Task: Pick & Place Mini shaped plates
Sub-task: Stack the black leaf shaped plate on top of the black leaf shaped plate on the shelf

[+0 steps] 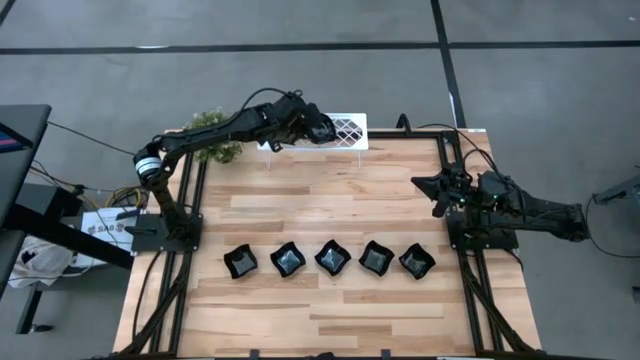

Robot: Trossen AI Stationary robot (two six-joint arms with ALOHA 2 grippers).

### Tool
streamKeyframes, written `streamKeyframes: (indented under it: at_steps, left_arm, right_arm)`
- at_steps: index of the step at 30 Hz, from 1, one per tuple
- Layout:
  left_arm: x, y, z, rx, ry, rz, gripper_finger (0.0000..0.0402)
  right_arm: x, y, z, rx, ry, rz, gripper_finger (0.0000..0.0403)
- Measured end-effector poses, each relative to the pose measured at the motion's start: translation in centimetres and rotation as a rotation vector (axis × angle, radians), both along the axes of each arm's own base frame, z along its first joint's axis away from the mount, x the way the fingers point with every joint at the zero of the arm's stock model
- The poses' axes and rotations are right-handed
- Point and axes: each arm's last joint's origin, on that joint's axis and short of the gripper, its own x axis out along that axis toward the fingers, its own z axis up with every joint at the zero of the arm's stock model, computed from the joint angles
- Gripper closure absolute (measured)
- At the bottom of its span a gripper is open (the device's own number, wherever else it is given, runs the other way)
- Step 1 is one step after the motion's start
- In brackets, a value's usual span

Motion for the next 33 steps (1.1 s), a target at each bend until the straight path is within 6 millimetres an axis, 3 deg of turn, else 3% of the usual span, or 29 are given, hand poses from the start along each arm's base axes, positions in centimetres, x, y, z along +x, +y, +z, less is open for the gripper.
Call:
streamKeyframes:
  at_steps: [11, 20, 33]
  left_arm:
    - [-0.3, 0.6, 0.0, -0.001, 0.0, 0.01, 0.0395]
    - [-0.4, 0.7, 0.0, -0.001, 0.0, 0.01, 0.0347]
    - [-1.0, 0.1, 1.3, -0.041, -0.004, -0.172, 0.032]
  right_arm:
    - [0.0, 0.0, 0.0, 0.0, 0.0, 0.0, 0.0401]
    - [0.0, 0.0, 0.0, 0.0, 0.0, 0.0, 0.0401]
    - [0.0, 0.0, 0.0, 0.0, -0.004, 0.0, 0.0401]
